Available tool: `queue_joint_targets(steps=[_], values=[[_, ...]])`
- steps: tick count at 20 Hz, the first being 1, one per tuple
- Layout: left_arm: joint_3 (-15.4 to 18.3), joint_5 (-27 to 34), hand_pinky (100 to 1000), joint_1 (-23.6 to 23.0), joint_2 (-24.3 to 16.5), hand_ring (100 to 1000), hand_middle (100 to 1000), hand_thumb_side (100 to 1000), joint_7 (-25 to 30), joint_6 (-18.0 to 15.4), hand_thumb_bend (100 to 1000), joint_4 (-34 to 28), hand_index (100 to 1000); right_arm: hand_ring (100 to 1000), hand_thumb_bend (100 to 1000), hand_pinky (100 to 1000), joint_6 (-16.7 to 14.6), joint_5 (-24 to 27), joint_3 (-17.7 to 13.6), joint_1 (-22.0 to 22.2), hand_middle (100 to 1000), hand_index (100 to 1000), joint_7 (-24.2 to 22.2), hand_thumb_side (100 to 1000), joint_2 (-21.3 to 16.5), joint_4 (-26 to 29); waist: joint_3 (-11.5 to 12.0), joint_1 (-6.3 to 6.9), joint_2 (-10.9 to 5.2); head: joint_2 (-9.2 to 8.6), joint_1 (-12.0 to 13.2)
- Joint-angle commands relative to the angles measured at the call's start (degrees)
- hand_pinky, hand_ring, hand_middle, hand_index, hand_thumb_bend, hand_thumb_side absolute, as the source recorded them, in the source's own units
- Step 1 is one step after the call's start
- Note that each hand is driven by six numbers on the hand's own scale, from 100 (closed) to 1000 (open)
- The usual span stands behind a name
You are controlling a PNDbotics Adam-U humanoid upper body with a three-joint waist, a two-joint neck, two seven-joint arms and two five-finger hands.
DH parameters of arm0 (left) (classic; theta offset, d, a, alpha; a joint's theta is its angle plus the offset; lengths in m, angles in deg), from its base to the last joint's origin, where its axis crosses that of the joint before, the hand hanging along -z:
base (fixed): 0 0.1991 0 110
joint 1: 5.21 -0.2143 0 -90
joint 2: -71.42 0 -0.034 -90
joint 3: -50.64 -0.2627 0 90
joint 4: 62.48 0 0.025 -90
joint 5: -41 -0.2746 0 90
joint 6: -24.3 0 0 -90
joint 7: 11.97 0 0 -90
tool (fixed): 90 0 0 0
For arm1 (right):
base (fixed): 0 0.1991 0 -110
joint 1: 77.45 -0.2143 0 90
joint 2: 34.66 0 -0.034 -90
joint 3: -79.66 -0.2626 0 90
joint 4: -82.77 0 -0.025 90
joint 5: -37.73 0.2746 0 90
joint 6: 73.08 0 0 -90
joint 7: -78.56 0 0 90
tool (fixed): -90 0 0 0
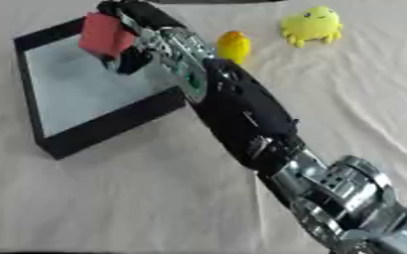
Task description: Pick up objects on the table and place them in the box.
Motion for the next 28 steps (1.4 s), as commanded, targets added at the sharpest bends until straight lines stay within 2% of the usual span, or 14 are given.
queue_joint_targets(steps=[1,4,5,13,16,17,18,19,20,24,28], values=[[0.36,-0.04,888,0.28,-0.38,747,770,882,0.23,-0.11,151,-0.70,789,864,582,956,0.21,-2.31,-0.11,-1.49,781,994,0.79,210,-0.01,2.04,0.17,0.40,-1.00,-0.08,0.06],[0.35,-0.06,888,0.22,-0.36,747,770,884,0.42,-0.07,151,-0.63,791,861,474,962,0.21,-3.09,-0.50,-1.42,780,998,0.94,120,0.17,2.09,0.17,0.37,-0.98,-0.08,0.10],[0.36,-0.07,888,0.20,-0.34,747,770,884,0.51,-0.06,150,-0.60,791,858,398,965,0.23,-3.09,-0.61,-1.39,780,1000,1.02,100,0.21,2.08,0.16,0.37,-0.98,-0.08,0.11],[0.43,-0.14,889,0.13,-0.30,746,769,884,0.78,-0.07,151,-0.53,790,839,395,951,0.83,-0.47,-0.61,-1.69,761,996,1.76,100,0.21,2.78,0.02,0.36,-1.15,-0.08,0.15],[0.47,-0.17,889,0.04,-0.36,746,768,883,0.79,-0.07,150,-0.51,790,821,442,934,1.49,3.81,-0.74,-2.17,742,982,2.36,100,-0.20,4.26,-0.13,0.36,-1.37,-0.08,0.19],[0.47,-0.18,888,0.01,-0.38,745,768,882,0.80,-0.06,149,-0.50,789,812,389,927,2.03,5.86,-0.75,-2.41,732,962,2.64,144,-0.46,4.90,-0.17,0.36,-1.45,-0.08,0.19],[0.49,-0.19,888,-0.03,-0.42,745,767,881,0.78,-0.05,148,-0.49,789,810,299,923,2.78,8.14,-0.82,-2.72,729,950,2.95,212,-0.91,5.53,-0.24,0.35,-1.55,-0.08,0.23],[0.50,-0.21,888,-0.06,-0.46,745,767,881,0.78,-0.04,148,-0.47,789,811,251,921,3.68,10.13,-0.71,-3.11,712,928,3.21,279,-1.44,6.06,-0.29,0.33,-1.64,-0.08,0.26],[0.50,-0.23,888,-0.11,-0.51,745,767,880,0.78,-0.03,148,-0.47,789,813,233,921,4.43,11.66,-0.58,-3.66,700,919,3.41,299,-2.21,6.57,-0.37,0.29,-1.76,-0.08,0.33],[0.53,-0.35,888,-0.27,-0.67,745,767,879,0.81,0.02,148,-0.47,788,833,237,921,6.06,15.19,-0.73,-5.41,720,918,2.04,338,-5.44,6.99,-0.68,0.15,-2.16,-0.08,0.71],[0.67,-0.44,889,-0.49,-0.93,745,768,876,0.69,-0.04,147,-0.56,789,850,233,927,5.73,17.37,-1.24,-6.17,752,929,-1.59,348,-8.81,6.03,-0.98,0.10,-2.52,-0.08,1.18]])
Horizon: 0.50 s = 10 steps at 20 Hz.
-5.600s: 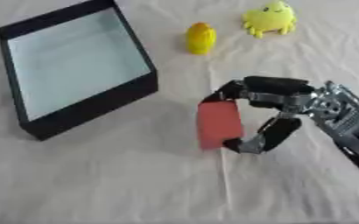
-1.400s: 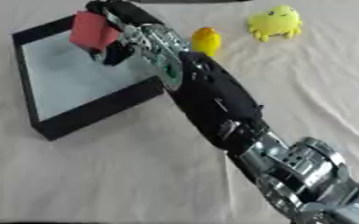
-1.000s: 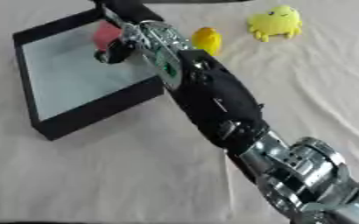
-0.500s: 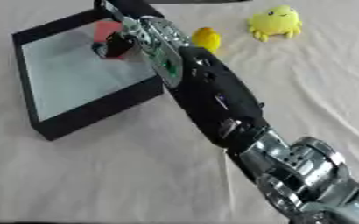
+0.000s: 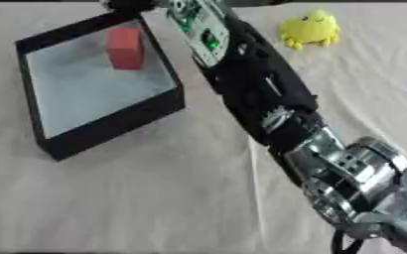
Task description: Pick up objects on the table and place them in the box.
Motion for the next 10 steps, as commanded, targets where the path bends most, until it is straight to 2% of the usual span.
queue_joint_targets(steps=[1,5,10], values=[[0.67,-0.21,889,0.06,-1.03,745,768,876,-0.01,-0.15,147,-0.91,789,854,237,929,-0.14,1.55,-0.76,-1.98,758,931,-2.54,348,-2.48,0.06,-0.08,0.26,-1.83,-0.08,0.49],[0.68,-0.22,888,0.00,-1.05,745,769,875,-0.10,-0.15,146,-0.90,789,864,243,932,-0.10,-0.62,-2.21,-2.23,772,939,-4.54,341,-2.06,-1.45,-0.44,0.43,-2.20,-0.08,0.84],[0.75,-0.31,888,-0.22,-1.16,745,769,874,-0.14,-0.17,145,-0.84,789,874,271,935,-0.22,-4.27,-3.66,-2.43,784,941,-6.76,288,-4.08,-3.52,-0.87,0.58,-2.52,-0.08,0.90]])
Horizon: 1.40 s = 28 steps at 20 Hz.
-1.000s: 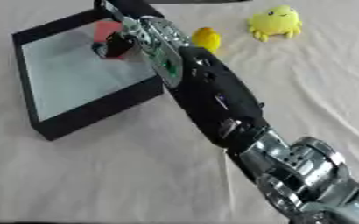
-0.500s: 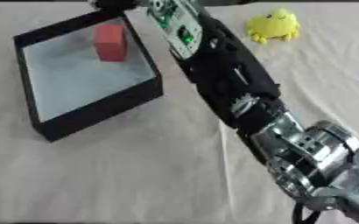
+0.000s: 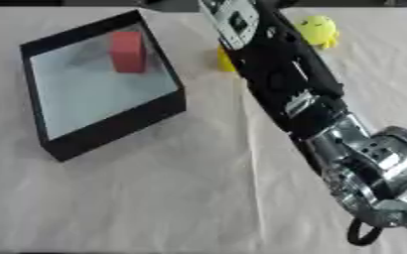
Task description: Pick up objects on the table and place them in the box.
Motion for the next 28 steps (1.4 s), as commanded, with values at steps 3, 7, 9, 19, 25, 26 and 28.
queue_joint_targets(steps=[3,7,9,19,25,26,28], values=[[0.58,-0.35,888,0.10,-1.27,745,769,873,-0.19,-0.19,145,-0.87,789,877,295,934,-0.29,-3.23,-1.66,-1.72,785,939,-2.05,248,-4.20,-1.68,-0.22,0.43,-1.35,-0.08,-0.33],[0.68,-0.37,888,0.09,-1.40,745,770,872,-0.35,-0.22,144,-0.94,789,883,332,935,-1.04,-5.75,-2.27,-1.93,791,936,-3.80,220,-7.41,-3.50,-0.39,0.36,-1.42,-0.08,-0.85],[0.74,-0.40,888,0.04,-1.42,745,770,872,-0.40,-0.21,144,-0.93,789,885,337,936,-1.10,-6.95,-2.85,-1.76,792,935,-4.29,234,-8.64,-4.33,-0.46,0.35,-1.44,-0.08,-0.78],[0.89,-0.68,889,-0.21,-1.53,745,770,874,-0.31,-0.09,143,-0.72,789,892,385,940,-8.10,-5.91,-1.20,-1.77,805,946,-12.72,284,-12.23,-7.35,-0.94,0.31,-1.50,-0.08,0.11],[0.80,-0.72,889,-0.28,-1.65,745,770,874,0.06,-0.06,143,-0.67,789,894,391,942,-13.84,-0.52,0.92,-2.88,807,945,-20.04,253,-13.31,-6.76,-1.06,0.21,-1.76,-0.08,0.03],[0.80,-0.72,889,-0.30,-1.69,745,770,874,0.12,-0.05,141,-0.66,789,897,423,943,-14.51,-0.27,1.34,-2.97,810,945,-21.23,249,-13.51,-6.63,-1.08,0.17,-1.80,-0.08,0.00],[0.83,-0.74,889,-0.36,-1.72,745,770,874,0.21,-0.03,143,-0.65,789,899,415,942,-15.62,-0.08,2.06,-3.06,811,943,-23.56,256,-13.89,-6.54,-1.12,0.09,-1.87,-0.08,0.02]])
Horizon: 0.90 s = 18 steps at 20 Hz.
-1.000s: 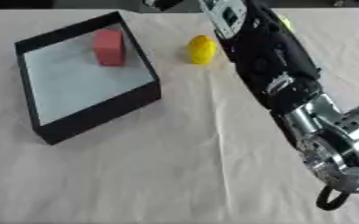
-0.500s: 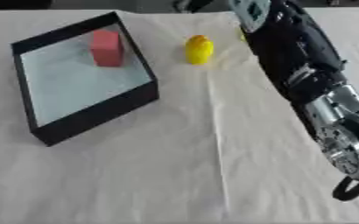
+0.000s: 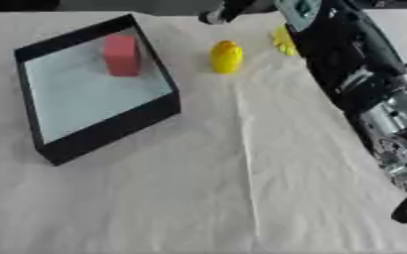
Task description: Pick up objects on the table and place them in the box.
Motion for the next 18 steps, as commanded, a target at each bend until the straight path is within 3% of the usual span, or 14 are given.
queue_joint_targets(steps=[1,5,14,18], values=[[0.44,-0.31,889,0.09,-1.63,745,769,874,0.30,-0.01,143,-0.67,789,900,421,942,-1.74,0.68,1.06,-1.85,810,941,-3.55,241,-1.93,1.12,-0.05,0.11,-1.38,-0.08,0.08],[0.41,-0.31,889,0.05,-1.63,745,769,875,0.56,-0.02,143,-0.66,789,892,428,936,-2.05,-0.41,1.16,-1.97,784,909,-6.15,176,-2.51,0.63,-0.02,0.09,-1.43,-0.08,0.29],[0.55,-0.50,889,-0.10,-1.66,745,769,875,0.90,0.10,143,-0.64,788,897,440,935,-3.54,-2.52,0.65,-2.36,798,921,-12.58,262,-4.06,-1.64,-0.27,-0.18,-1.55,-0.08,0.46],[0.56,-0.51,889,-0.14,-1.64,745,769,864,0.88,0.18,144,-0.59,788,896,459,934,-4.27,-2.00,0.84,-2.35,797,922,-14.44,254,-4.44,-2.26,-0.36,-0.27,-1.59,-0.08,0.40]])
